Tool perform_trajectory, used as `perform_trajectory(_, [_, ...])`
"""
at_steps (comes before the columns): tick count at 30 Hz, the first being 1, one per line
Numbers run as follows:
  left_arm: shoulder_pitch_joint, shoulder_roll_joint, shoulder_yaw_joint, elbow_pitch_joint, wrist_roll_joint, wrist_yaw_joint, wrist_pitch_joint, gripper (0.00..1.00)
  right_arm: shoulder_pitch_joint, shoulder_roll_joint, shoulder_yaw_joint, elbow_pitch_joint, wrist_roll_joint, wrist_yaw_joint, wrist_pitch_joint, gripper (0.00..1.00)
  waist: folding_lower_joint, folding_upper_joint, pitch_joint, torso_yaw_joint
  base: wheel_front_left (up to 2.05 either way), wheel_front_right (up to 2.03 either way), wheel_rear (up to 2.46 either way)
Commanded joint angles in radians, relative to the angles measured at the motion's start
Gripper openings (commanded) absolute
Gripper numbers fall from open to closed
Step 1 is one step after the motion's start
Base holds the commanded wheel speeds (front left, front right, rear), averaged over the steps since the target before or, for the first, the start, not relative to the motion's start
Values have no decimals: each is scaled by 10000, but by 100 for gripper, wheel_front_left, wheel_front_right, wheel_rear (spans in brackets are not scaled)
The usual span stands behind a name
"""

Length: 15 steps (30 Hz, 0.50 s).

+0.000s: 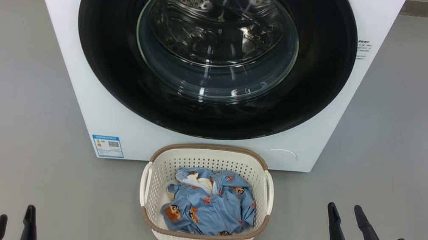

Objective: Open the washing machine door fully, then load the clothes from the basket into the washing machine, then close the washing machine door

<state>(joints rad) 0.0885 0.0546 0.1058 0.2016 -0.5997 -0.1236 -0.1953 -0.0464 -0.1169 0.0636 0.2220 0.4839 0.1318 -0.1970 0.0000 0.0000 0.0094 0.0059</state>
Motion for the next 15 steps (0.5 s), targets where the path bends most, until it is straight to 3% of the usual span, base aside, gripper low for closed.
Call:
perform_trajectory(1, [-71, 218, 300, -304, 397, -55, -158, 100, -418, -137, 284, -263, -311, -10, -149, 100, 0, 0, -5, -9, 0, 0, 0])
perform_trajectory(15, [85, 281, 513, -523, 2095, -68, -575, 100, -367, -93, 148, -379, -1845, -11, -559, 100, 0, 0, 29, -31, 0, 0, 0])
